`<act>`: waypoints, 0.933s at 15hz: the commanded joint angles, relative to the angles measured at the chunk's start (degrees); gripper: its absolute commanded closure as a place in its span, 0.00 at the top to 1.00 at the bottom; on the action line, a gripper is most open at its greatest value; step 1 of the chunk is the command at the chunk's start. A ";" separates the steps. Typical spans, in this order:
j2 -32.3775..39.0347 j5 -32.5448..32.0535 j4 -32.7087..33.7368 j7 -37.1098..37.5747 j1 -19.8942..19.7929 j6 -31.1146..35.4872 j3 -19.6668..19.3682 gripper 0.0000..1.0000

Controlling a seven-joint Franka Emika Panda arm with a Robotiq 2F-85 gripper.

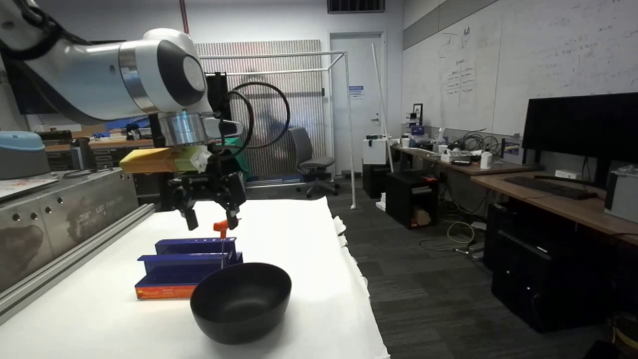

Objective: Put the metal object with the orange handle in the bowl

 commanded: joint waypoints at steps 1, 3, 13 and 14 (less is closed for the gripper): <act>5.49 -1.38 6.76 0.84 2.22 -2.31 -1.15 1.00; 7.26 -1.80 8.65 0.52 2.89 -2.90 -1.62 1.00; 9.55 -3.43 13.74 -0.68 3.85 -7.63 -3.30 0.20; 9.62 -3.13 13.93 -1.12 3.69 -8.03 -3.30 0.11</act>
